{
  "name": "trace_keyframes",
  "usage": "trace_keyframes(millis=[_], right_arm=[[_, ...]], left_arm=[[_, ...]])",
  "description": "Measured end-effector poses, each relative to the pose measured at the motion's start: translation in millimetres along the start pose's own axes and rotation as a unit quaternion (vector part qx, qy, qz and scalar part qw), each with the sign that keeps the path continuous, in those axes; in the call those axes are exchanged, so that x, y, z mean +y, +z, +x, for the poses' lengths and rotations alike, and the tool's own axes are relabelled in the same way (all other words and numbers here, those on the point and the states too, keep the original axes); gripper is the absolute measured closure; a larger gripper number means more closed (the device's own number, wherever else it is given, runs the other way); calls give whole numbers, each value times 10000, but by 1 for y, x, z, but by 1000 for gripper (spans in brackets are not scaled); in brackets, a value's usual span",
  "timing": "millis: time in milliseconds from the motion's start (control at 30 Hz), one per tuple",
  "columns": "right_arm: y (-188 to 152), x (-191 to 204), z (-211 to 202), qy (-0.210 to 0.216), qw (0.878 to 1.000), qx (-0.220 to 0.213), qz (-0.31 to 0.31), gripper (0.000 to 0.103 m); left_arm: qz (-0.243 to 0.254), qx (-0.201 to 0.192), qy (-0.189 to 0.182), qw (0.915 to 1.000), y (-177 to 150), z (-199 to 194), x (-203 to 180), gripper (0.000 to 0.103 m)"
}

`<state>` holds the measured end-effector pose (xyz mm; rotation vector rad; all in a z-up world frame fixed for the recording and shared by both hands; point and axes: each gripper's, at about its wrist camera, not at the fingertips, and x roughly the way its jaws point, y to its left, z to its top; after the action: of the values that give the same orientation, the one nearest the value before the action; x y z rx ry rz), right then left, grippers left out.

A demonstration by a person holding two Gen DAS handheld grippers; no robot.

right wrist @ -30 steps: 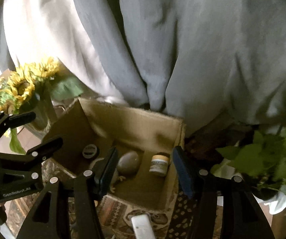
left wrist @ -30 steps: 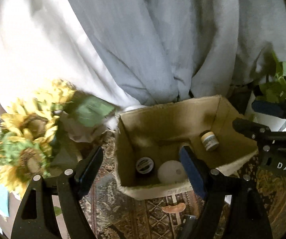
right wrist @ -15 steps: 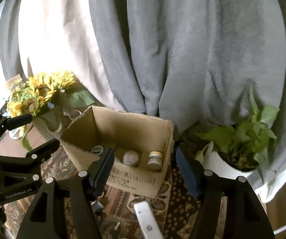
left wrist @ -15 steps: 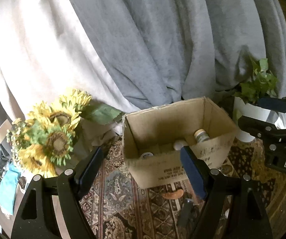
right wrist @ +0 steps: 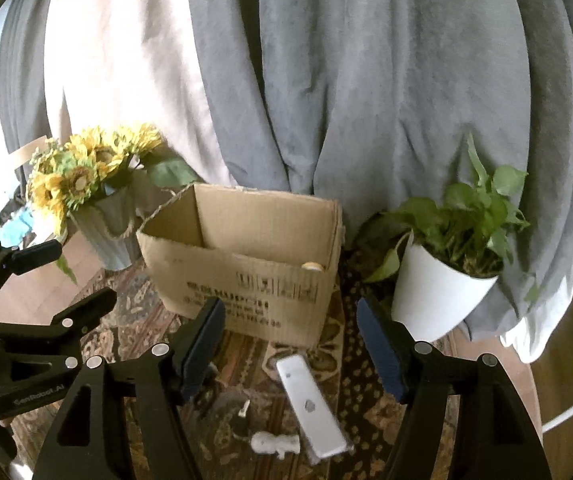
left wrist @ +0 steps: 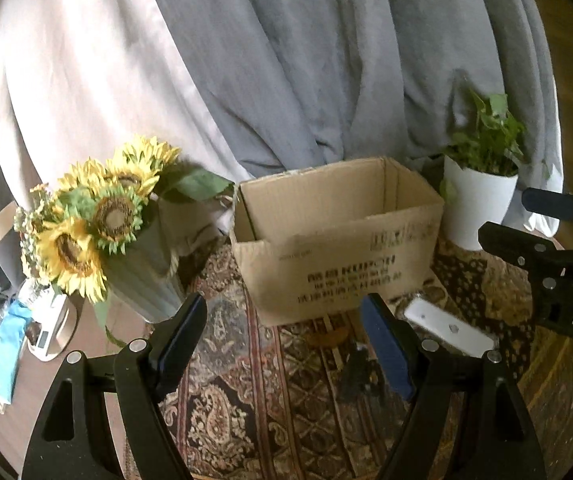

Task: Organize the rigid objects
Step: 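Withdraw both tools from the box toward the remote and figurine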

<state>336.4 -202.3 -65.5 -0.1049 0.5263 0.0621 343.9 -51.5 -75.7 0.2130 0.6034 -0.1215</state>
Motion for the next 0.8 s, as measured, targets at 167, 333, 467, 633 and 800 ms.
trace_keyframes(millis=[167, 333, 467, 633, 800], right_arm=[[-16, 5, -7, -65, 10000, 9, 8, 33], [-35, 5, -9, -69, 9997, 167, 137, 33], [-49, 8, -11, -87, 9994, 245, 234, 33], [-64, 15, -13, -132, 9990, 320, 276, 33], [-77, 20, -13, -226, 9987, 370, 249, 33]], left_arm=[[103, -47, -19, 9999, -14, -5, -4, 24], [236, -170, 16, 9996, -30, -12, -7, 24], [329, -251, 36, 9991, -42, -16, -9, 24], [423, -265, 0, 9988, -56, -14, -9, 24], [504, -213, -115, 9984, -68, -7, -12, 24]])
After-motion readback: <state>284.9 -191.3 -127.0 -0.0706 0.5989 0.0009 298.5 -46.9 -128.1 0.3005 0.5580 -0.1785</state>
